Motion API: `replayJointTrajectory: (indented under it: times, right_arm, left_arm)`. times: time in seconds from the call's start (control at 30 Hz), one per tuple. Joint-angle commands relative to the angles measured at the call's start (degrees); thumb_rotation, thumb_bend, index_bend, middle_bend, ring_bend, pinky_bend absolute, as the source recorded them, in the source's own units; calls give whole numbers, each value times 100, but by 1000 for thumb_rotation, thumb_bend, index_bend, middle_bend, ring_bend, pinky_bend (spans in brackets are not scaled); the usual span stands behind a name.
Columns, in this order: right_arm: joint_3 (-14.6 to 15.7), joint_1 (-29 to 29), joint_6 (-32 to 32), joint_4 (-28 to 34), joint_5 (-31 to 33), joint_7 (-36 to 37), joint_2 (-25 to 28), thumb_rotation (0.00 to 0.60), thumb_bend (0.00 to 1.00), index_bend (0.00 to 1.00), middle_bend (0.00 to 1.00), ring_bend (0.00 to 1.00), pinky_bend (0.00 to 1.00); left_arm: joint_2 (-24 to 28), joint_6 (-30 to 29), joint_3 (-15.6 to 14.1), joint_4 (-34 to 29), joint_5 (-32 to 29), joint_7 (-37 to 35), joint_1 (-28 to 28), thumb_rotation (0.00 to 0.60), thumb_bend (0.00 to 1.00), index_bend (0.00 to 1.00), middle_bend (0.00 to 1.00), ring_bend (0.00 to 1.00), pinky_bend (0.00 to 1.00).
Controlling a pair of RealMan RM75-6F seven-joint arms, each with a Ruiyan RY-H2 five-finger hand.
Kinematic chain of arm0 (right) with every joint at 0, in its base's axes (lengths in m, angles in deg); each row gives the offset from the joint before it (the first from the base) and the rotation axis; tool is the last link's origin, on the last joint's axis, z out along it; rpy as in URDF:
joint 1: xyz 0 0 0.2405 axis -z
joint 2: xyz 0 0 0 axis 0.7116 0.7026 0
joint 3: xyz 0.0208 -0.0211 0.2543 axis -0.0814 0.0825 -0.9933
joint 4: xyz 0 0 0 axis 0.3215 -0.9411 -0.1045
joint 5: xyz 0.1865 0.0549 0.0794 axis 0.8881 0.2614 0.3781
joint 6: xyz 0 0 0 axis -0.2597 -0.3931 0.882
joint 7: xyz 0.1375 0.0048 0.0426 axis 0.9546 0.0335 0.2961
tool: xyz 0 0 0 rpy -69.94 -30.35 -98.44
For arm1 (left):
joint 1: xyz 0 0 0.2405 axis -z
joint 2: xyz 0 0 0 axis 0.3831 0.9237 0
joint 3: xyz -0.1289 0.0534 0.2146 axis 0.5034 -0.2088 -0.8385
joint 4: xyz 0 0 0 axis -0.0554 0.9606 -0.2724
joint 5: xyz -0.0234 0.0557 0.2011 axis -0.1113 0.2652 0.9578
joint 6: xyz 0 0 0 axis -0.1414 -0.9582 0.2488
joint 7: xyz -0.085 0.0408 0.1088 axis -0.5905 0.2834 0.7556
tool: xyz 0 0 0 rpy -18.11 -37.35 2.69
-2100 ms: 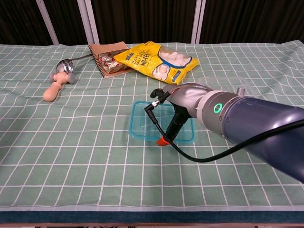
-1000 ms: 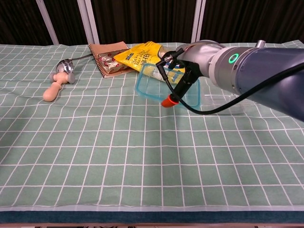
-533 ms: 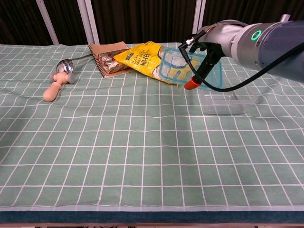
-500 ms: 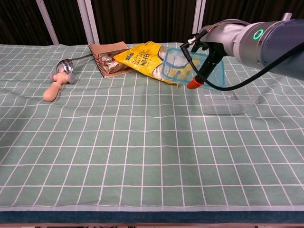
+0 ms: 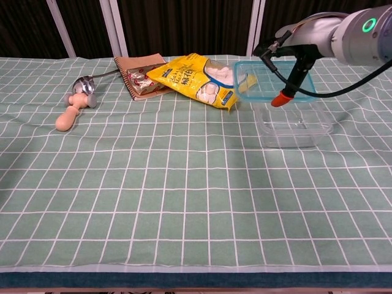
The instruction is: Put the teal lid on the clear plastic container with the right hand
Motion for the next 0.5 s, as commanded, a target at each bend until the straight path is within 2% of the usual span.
replayJointTrajectory:
  times: [0.03, 0.23, 0.5]
  right_arm:
    - [182, 3, 664, -340, -332, 340, 467, 600, 330, 14, 373, 63, 0]
    - [278, -24, 1313, -623, -597, 875, 792, 600, 331, 14, 373, 63, 0]
    - [415, 146, 1952, -912, -1369, 1757, 1037, 600, 333, 14, 373, 63, 0]
  left_arm:
    - [-22, -22, -1, 13, -16, 54, -9, 600, 345, 125, 0, 0, 0]
    - [-45, -99, 49, 21, -68, 123, -23, 600, 345, 125, 0, 0, 0]
    - [-94, -118, 67, 12, -107, 220, -16, 600, 345, 125, 0, 0, 0]
